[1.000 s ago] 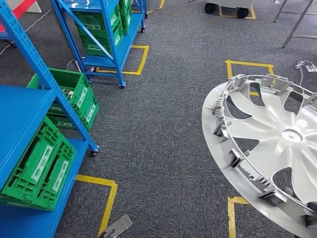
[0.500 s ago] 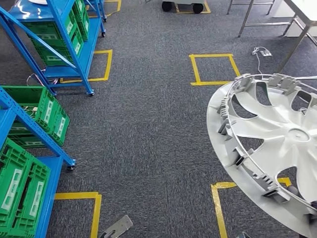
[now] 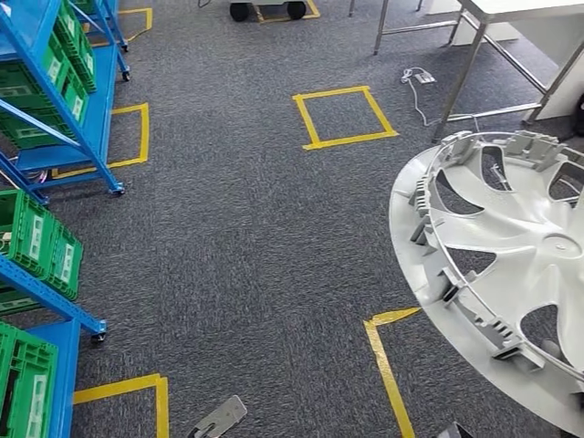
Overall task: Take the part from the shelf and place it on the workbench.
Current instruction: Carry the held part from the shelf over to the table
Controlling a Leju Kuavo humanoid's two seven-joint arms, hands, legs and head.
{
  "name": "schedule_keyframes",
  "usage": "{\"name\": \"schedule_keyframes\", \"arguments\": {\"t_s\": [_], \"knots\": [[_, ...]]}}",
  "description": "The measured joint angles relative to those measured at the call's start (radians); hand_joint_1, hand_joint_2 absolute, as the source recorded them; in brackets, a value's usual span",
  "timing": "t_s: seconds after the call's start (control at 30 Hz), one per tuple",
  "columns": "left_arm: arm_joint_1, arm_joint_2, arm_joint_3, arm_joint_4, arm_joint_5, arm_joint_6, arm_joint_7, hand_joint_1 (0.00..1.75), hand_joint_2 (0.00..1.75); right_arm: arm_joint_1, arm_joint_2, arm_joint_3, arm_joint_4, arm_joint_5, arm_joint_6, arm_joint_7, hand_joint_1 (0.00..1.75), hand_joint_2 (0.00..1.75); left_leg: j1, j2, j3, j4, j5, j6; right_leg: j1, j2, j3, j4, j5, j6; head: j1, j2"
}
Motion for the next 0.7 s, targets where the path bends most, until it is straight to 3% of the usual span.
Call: {"name": "schedule_keyframes", "arguments": {"t_s": [0.07, 0.13, 0.2, 0.27, 0.3, 0.33, 0.37, 0.43, 0.5, 0.57, 0.6, 0.63, 0.7], "knots": [[-0.002, -0.002, 0.000, -0.001, 0.000, 0.000, 0.000, 0.00, 1.75, 0.001, 0.000, -0.003, 0.000, 0.000, 0.000, 0.000, 1.75, 1.75, 0.002, 0.012, 0.003, -0.001, -0.003, -0.009, -0.001, 0.024, -0.003, -0.003, 0.004, -0.013, 0.000, 0.000], [-0.005, -0.004, 0.000, -0.002, 0.000, 0.000, 0.000, 0.00, 1.75, 0.000, 0.000, -0.005, 0.000, 0.000, 0.000, 0.000, 1.75, 1.75, 0.006, -0.022, -0.009, 0.030, -0.028, -0.019, -0.006, 0.046, -0.003, -0.009, 0.009, -0.026, -0.002, 0.000], [-0.004, -0.005, 0.000, -0.003, 0.001, 0.000, 0.000, 0.00, 1.75, -0.002, 0.000, -0.007, 0.000, 0.000, 0.000, 0.000, 1.75, 1.75, 0.007, -0.075, -0.061, 0.139, -0.087, -0.024, -0.010, 0.069, -0.003, -0.012, 0.012, -0.034, -0.006, 0.000], [0.000, -0.003, 0.000, -0.003, 0.001, 0.000, 0.000, 0.00, 1.75, -0.003, 0.000, -0.010, 0.000, 0.000, 0.000, 0.000, 1.75, 1.75, 0.007, -0.091, -0.126, 0.263, -0.130, -0.025, -0.011, 0.096, -0.005, -0.012, 0.012, -0.037, -0.008, 0.000], [0.002, -0.002, 0.000, -0.003, 0.002, 0.000, 0.000, 0.00, 1.75, -0.003, 0.000, -0.011, 0.000, 0.000, 0.000, 0.000, 1.75, 1.75, 0.007, -0.093, -0.141, 0.284, -0.125, -0.025, -0.011, 0.111, -0.005, -0.012, 0.013, -0.037, -0.008, 0.000], [0.002, -0.002, 0.000, -0.003, 0.002, 0.000, 0.000, 0.00, 1.75, -0.003, 0.000, -0.012, 0.000, 0.000, 0.000, 0.001, 1.75, 1.75, 0.008, -0.095, -0.137, 0.266, -0.099, -0.024, -0.012, 0.126, -0.004, -0.012, 0.014, -0.036, -0.008, 0.000], [0.002, -0.002, 0.000, -0.003, 0.002, 0.000, 0.000, 0.00, 1.75, -0.003, 0.000, -0.013, 0.000, 0.000, 0.000, 0.001, 1.75, 1.75, 0.010, -0.103, -0.116, 0.214, -0.060, -0.023, -0.013, 0.141, -0.003, -0.012, 0.014, -0.034, -0.008, 0.000], [0.001, -0.002, 0.000, -0.003, 0.002, -0.001, 0.000, 0.00, 1.75, -0.004, 0.000, -0.015, 0.000, 0.001, 0.000, 0.003, 1.75, 1.75, 0.018, -0.147, -0.057, 0.080, 0.004, -0.024, -0.015, 0.169, -0.005, -0.008, 0.015, -0.026, -0.008, 0.000], [0.001, -0.003, 0.000, -0.003, 0.003, -0.001, 0.000, 0.00, 1.75, -0.006, 0.000, -0.017, 0.000, 0.001, 0.000, 0.005, 1.75, 1.75, 0.022, -0.181, -0.028, 0.012, 0.018, -0.022, -0.016, 0.193, -0.015, -0.005, 0.019, -0.014, -0.008, 0.000], [0.000, -0.005, 0.000, -0.003, 0.003, -0.003, -0.001, 0.00, 1.75, -0.006, 0.000, -0.018, 0.000, 0.001, 0.000, 0.006, 1.75, 1.75, 0.019, -0.168, -0.027, 0.006, 0.018, -0.011, -0.021, 0.211, -0.025, -0.009, 0.025, 0.001, -0.008, 0.000], [-0.001, -0.006, 0.000, -0.003, 0.003, -0.003, -0.001, 0.00, 1.75, -0.005, 0.000, -0.018, 0.000, 0.001, 0.000, 0.006, 1.75, 1.75, 0.019, -0.157, -0.027, 0.003, 0.020, -0.005, -0.021, 0.202, -0.030, -0.007, 0.024, 0.006, -0.008, 0.000], [-0.002, -0.008, 0.000, -0.003, 0.004, -0.004, -0.001, 0.00, 1.75, -0.005, 0.000, -0.019, 0.000, 0.000, 0.000, 0.006, 1.75, 1.75, 0.019, -0.145, -0.026, 0.001, 0.022, 0.002, -0.019, 0.175, -0.043, 0.015, 0.010, 0.010, -0.005, 0.000], [-0.001, -0.009, 0.000, -0.004, 0.004, -0.004, -0.002, 0.00, 1.75, -0.010, 0.000, -0.019, 0.000, 0.000, 0.000, 0.006, 1.75, 1.75, 0.016, -0.118, -0.025, -0.001, 0.022, 0.012, -0.014, 0.104, -0.092, 0.120, -0.050, 0.015, 0.000, 0.000]]}}
